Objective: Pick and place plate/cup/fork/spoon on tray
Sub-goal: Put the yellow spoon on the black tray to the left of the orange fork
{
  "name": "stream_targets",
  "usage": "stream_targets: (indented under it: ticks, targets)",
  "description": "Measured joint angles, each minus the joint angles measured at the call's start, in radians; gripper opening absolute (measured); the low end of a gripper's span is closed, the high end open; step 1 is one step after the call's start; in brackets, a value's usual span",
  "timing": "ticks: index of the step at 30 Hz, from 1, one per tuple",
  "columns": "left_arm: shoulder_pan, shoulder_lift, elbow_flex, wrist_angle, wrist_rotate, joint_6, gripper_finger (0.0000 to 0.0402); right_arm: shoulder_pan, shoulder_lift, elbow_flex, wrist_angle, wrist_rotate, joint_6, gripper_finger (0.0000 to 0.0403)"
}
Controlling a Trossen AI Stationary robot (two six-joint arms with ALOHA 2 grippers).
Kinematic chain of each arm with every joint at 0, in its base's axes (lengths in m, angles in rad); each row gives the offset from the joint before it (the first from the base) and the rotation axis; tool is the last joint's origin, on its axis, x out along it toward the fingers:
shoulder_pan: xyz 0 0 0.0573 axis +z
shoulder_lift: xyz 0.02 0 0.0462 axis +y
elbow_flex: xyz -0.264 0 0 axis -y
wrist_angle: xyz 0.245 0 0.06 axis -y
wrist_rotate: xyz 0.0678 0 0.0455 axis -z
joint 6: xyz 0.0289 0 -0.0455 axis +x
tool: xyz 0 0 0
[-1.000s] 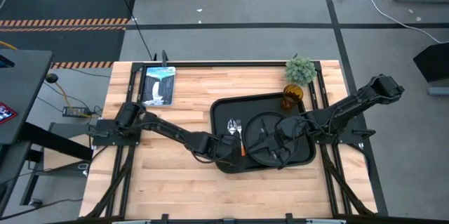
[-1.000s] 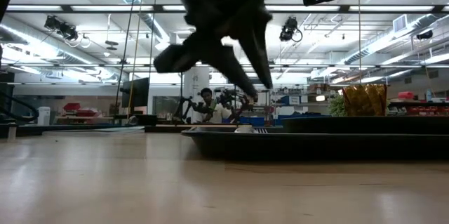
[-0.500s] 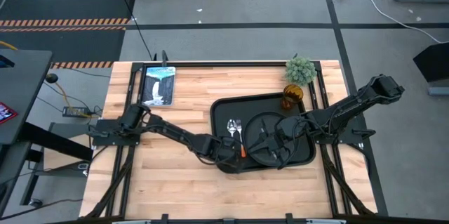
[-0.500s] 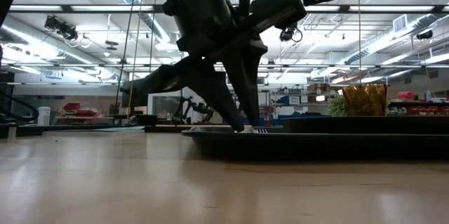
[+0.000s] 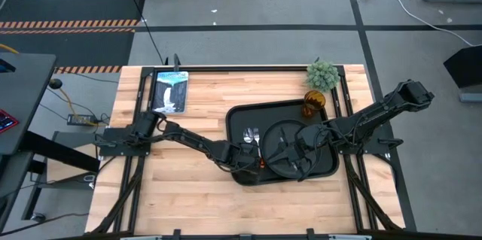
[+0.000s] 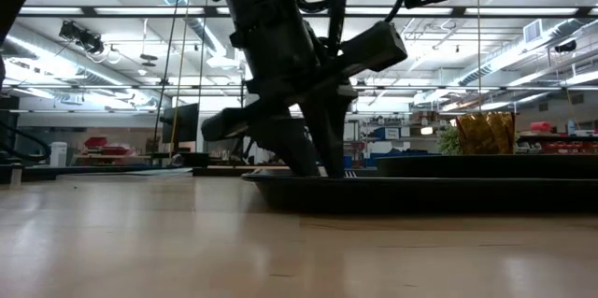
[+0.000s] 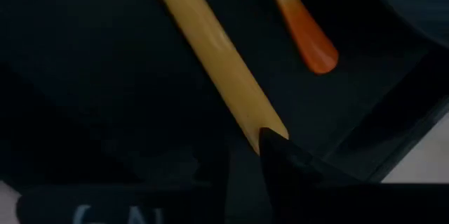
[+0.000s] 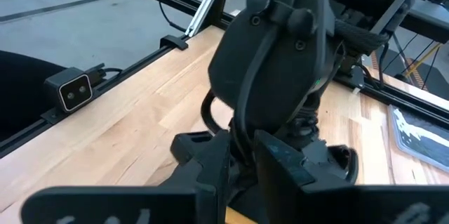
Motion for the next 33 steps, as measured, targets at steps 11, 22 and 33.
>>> stream_targets:
  ticks: [11, 22, 33]
  targets:
    - [0.000, 0.008, 0.001, 0.029, 0.016, 0.016, 0.0086, 0.000, 0.000, 0.000, 0.000, 0.000, 0.000, 0.0075]
    - [0.006, -0.025, -0.002, -0.044, 0.044, 0.041, 0.0086, 0.000, 0.000, 0.000, -0.004, 0.000, -0.007, 0.0075]
    - [0.024, -0.048, 0.000, -0.061, -0.011, 0.097, 0.0085, 0.000, -0.001, 0.000, -0.006, -0.001, -0.004, 0.0075]
